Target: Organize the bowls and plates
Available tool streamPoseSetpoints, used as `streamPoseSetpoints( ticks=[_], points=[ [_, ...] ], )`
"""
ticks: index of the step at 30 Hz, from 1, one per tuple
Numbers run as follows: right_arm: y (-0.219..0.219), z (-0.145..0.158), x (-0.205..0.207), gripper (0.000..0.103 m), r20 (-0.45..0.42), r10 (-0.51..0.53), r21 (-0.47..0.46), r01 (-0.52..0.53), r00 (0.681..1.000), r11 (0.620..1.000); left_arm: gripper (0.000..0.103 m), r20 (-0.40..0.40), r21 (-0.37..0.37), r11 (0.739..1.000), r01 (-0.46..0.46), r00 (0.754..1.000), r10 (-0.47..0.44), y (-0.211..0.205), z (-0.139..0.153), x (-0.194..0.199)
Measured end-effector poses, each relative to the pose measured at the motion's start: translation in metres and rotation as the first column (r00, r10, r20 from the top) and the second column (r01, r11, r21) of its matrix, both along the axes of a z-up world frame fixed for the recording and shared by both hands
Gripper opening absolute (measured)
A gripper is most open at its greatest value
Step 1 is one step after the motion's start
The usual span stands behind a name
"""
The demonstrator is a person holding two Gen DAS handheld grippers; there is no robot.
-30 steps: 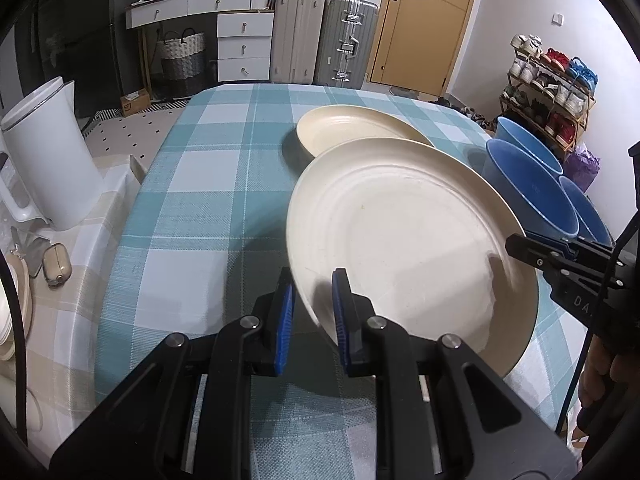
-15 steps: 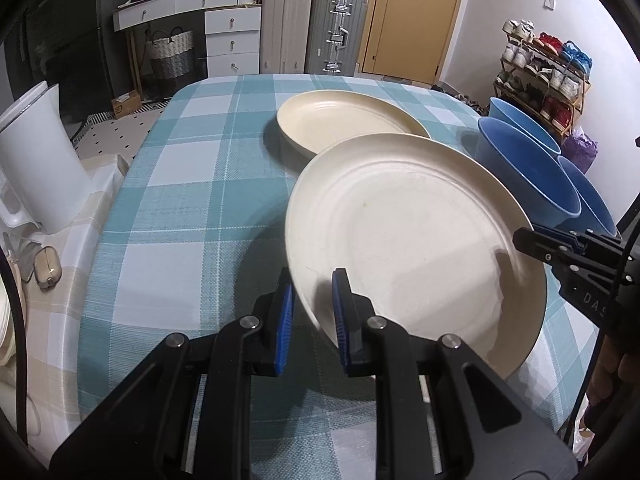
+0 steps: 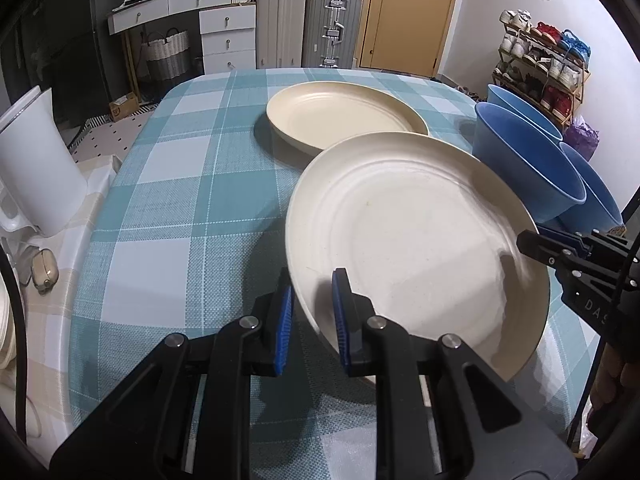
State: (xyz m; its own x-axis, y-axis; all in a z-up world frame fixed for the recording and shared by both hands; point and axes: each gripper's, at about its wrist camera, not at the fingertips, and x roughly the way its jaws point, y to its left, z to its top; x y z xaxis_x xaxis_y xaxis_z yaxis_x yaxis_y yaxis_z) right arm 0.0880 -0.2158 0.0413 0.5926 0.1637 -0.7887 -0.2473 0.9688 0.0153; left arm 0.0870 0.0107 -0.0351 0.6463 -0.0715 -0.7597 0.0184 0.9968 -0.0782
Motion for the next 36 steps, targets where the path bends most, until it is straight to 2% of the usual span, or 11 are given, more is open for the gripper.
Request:
streamPoseSetpoints(
  ticks=[12,36],
  points=[
    [-0.007,-0.002,-0.008,0.017,-0.008,-0.021,-0.005,0.021,1.0,1.0,0.016,0.008,0.066,0.998,0.014,1.0,-0.015,-0.018,0.001,-0.004],
    [-0.002,-0.019,-0.008,0.017,0.021,-0.038,-0.111,0.041,0.999,0.993,0.019,0.001,0.164,0.986,0.035,0.999,-0.036,-0.037,-0.013,-0.004]
  ],
)
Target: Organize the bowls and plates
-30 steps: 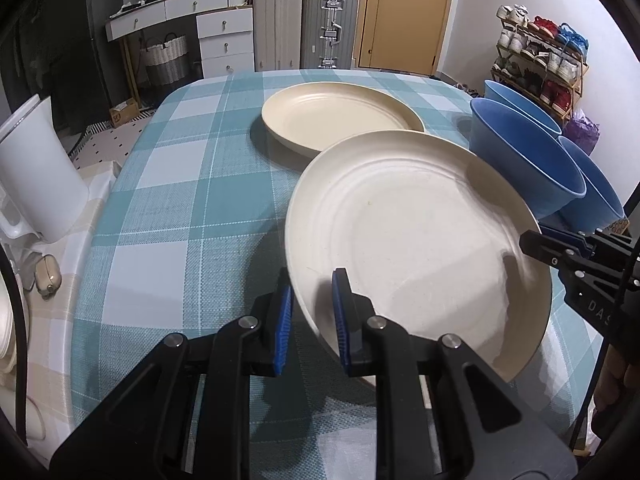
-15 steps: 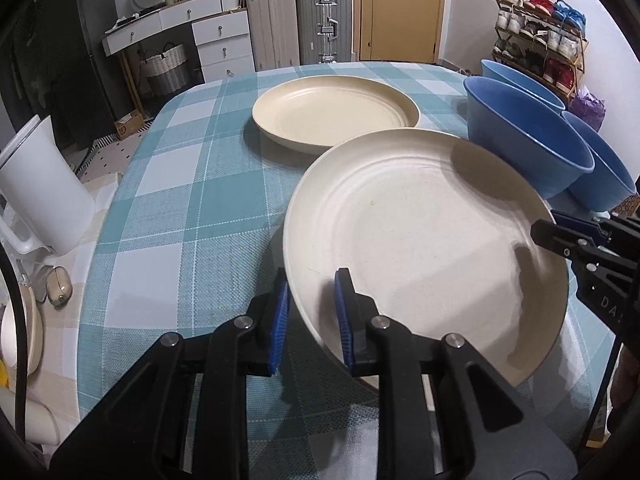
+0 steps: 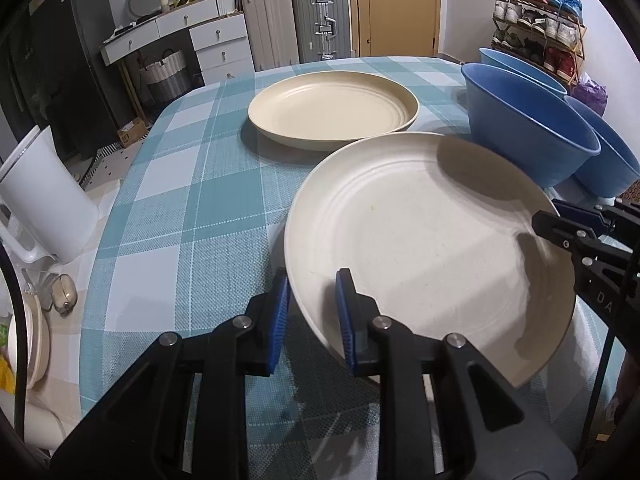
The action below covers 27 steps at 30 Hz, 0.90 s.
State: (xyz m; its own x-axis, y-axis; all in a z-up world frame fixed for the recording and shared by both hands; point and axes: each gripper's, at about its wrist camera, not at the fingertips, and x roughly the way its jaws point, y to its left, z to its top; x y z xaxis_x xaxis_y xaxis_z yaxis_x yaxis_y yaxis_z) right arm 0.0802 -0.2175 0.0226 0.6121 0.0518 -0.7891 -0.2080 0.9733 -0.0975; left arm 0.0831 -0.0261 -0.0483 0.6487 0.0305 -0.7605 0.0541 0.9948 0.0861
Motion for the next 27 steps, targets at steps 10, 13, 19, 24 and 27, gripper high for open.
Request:
streamPoseSetpoints(
  ticks=[10,13,19,24,27],
  points=[
    [0.003,-0.006,-0.002,0.018,0.014,-0.004,-0.018,0.004,1.0,1.0,0.019,-0.006,-0.041,0.999,0.001,1.0,-0.001,0.006,-0.002,0.002],
    [-0.001,-0.004,-0.003,0.018,0.003,-0.007,0.006,0.007,1.0,1.0,0.019,-0.015,-0.089,0.996,-0.001,1.0,0.0,0.012,-0.001,0.003],
    [-0.006,0.004,-0.002,0.025,-0.003,0.005,0.037,-0.005,1.0,0.999,0.03,-0.047,-0.211,0.977,-0.019,0.999,0.009,0.032,0.001,0.006],
    [-0.01,0.018,-0.007,0.058,0.024,0.031,0.09,-0.033,0.999,0.995,0.056,0.001,-0.25,0.968,-0.024,1.0,0.025,0.047,0.019,-0.001],
    [-0.011,0.028,-0.011,0.076,0.042,0.043,0.118,-0.048,0.998,0.992,0.07,0.013,-0.277,0.96,-0.035,0.999,0.04,0.056,0.03,-0.006]
  ],
)
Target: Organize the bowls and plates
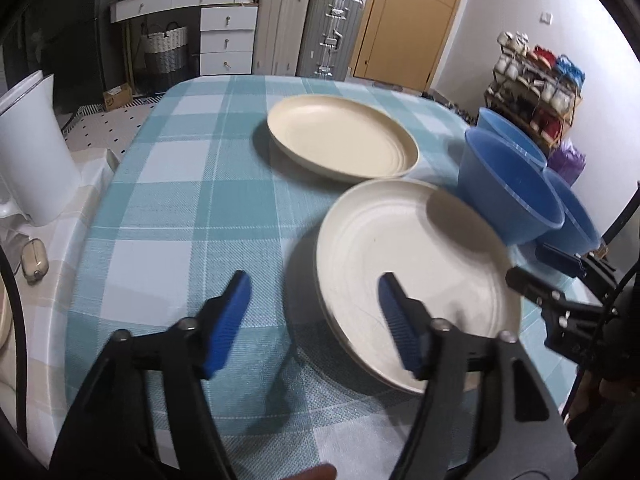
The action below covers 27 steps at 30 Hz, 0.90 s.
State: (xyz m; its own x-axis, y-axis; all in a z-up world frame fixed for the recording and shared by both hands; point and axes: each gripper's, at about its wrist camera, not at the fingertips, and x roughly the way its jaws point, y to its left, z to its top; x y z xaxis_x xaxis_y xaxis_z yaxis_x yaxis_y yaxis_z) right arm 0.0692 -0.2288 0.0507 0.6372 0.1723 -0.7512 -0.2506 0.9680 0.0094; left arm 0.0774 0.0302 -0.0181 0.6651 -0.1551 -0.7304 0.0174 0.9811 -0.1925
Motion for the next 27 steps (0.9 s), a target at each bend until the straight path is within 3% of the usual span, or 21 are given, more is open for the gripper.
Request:
streamPoseSetpoints(
  ticks=[6,9,14,27],
  points=[
    [-0.011,0.027,-0.003,0.096,0.011,0.043,0.141,-0.044,0.999,0.989,0.085,0.052,0.008,1.0,-0.028,0.998,0.027,0.01,0.024,-0.012],
    [-0.015,0.041,-0.006,0.102,0.034,0.062,0.172,-0.067,0.998,0.983,0.102,0.082,0.006,0.999,-0.044,0.996,0.043,0.013,0.037,-0.018],
    [-0.022,0.062,-0.005,0.102,0.078,0.089,0.187,-0.102,0.993,0.977,0.102,0.107,0.012,0.997,-0.071,0.992,0.069,0.016,0.05,-0.023],
    [-0.051,0.123,0.029,0.102,0.13,0.113,0.289,-0.146,0.985,0.946,0.102,0.083,0.009,0.992,-0.124,0.989,0.123,0.021,0.071,0.006]
  ],
)
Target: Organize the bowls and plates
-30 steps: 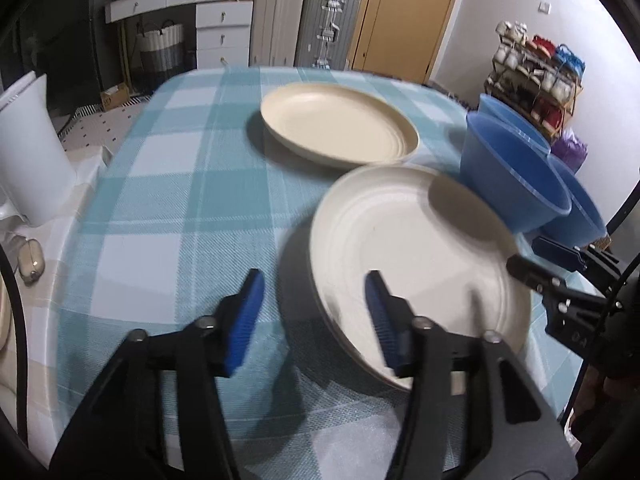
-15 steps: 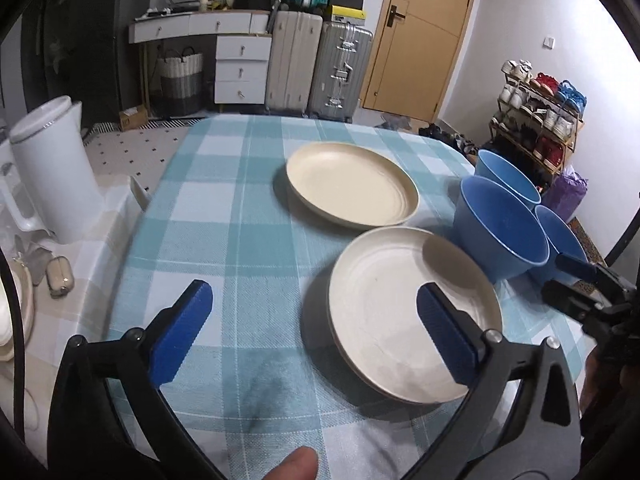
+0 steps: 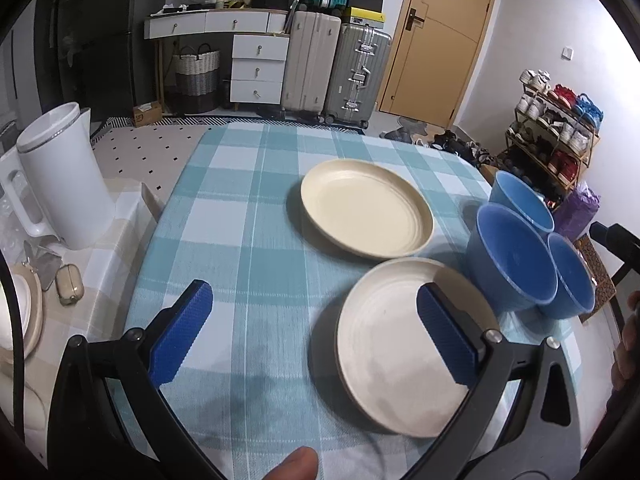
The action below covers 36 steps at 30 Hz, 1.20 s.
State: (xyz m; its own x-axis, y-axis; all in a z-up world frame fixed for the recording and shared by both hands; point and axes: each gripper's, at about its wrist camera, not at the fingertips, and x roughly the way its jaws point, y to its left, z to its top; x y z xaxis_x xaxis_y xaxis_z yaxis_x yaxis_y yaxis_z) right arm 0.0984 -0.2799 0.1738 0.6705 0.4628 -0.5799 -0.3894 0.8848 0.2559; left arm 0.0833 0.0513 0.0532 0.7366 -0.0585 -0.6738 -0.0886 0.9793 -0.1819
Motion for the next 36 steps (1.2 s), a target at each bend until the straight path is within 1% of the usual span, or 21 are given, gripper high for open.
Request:
streamPoseSetpoints(
  ticks=[4,9,13,16,20,26,29,36],
  points=[
    [-0.008,0.013,0.013,0.102,0.003,-0.001,0.005,0.001,1.0,1.0,0.102,0.005,-0.022,1.0,-0.012,1.0,0.012,0.003,0.014,0.015],
    [-0.011,0.026,0.031,0.102,0.009,0.022,-0.032,-0.022,1.0,0.999,0.102,0.004,-0.046,0.999,-0.027,1.0,0.027,0.012,0.028,0.033],
    [-0.009,0.033,0.053,0.102,0.005,0.022,-0.061,-0.022,1.0,0.998,0.102,0.004,-0.049,0.998,-0.049,0.999,0.049,0.022,0.037,0.048],
    [-0.011,0.035,0.07,0.102,-0.003,0.041,-0.039,-0.041,0.999,0.998,0.102,0.0,-0.044,0.998,-0.047,0.999,0.047,0.025,0.042,0.059],
    [-0.013,0.039,0.094,0.102,-0.026,0.039,-0.021,-0.04,0.999,0.999,0.102,-0.005,-0.039,0.998,-0.057,0.998,0.057,0.03,0.047,0.074],
    [-0.011,0.036,0.132,0.102,-0.087,0.059,-0.019,-0.061,0.994,0.998,0.102,-0.034,-0.054,0.996,-0.072,0.997,0.071,0.038,0.039,0.103],
    [-0.005,0.03,0.151,0.102,-0.118,0.062,-0.035,-0.067,0.991,0.997,0.102,-0.047,-0.063,0.995,-0.078,0.996,0.075,0.041,0.034,0.117],
    [0.01,0.006,0.196,0.102,-0.19,0.065,-0.076,-0.08,0.98,0.994,0.102,-0.094,-0.067,0.994,-0.086,0.992,0.08,0.044,0.012,0.151]
  ],
)
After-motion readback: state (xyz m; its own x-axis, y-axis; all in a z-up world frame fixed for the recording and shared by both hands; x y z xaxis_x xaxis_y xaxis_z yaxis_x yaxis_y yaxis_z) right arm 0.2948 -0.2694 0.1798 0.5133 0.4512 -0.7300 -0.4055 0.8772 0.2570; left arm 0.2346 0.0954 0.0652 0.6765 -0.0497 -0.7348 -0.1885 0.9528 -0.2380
